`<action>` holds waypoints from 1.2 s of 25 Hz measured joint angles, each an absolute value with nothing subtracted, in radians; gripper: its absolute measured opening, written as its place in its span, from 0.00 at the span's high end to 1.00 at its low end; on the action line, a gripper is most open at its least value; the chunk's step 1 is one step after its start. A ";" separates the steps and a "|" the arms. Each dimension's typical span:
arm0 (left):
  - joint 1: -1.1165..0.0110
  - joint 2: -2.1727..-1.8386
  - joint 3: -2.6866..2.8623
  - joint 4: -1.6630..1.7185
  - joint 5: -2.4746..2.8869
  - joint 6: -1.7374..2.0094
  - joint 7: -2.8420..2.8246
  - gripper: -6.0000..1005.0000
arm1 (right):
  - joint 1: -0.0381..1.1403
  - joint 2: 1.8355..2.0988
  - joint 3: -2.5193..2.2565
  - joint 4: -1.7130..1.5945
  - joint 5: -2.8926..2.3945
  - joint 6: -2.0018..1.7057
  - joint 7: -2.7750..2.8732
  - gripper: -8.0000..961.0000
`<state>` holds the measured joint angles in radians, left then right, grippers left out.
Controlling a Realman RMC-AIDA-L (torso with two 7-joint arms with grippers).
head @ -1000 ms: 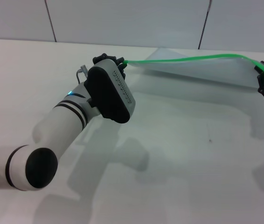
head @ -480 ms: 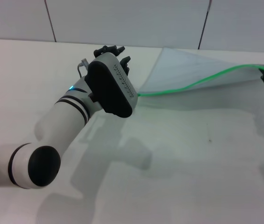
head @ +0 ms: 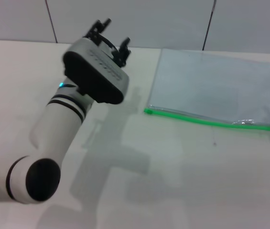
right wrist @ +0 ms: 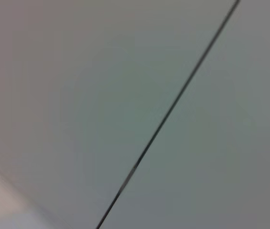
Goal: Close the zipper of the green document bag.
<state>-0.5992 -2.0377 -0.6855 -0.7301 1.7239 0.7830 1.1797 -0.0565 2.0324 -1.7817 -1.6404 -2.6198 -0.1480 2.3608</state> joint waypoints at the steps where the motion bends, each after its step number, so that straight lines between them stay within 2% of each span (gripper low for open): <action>1: -0.590 -2.038 -0.683 -0.738 1.725 0.817 1.157 0.57 | -0.065 2.033 -1.801 -1.635 -2.613 -0.092 2.362 0.38; 5: -0.557 -2.037 -0.680 -0.782 1.727 0.938 1.022 0.38 | -0.043 2.031 -1.861 -1.546 -2.509 0.097 2.365 0.29; 17: -0.453 -2.018 -0.680 -0.871 1.769 1.070 0.648 0.37 | 0.083 2.025 -2.057 -1.092 -2.230 0.741 2.522 0.29; 23: -0.419 -2.018 -0.687 -0.858 1.791 1.086 0.593 0.37 | 0.167 2.023 -2.158 -0.867 -2.223 0.929 2.752 0.29; 30: -0.431 -2.027 -0.681 -0.817 1.791 1.082 0.595 0.38 | 0.227 2.030 -2.217 -0.779 -2.211 0.990 2.754 0.30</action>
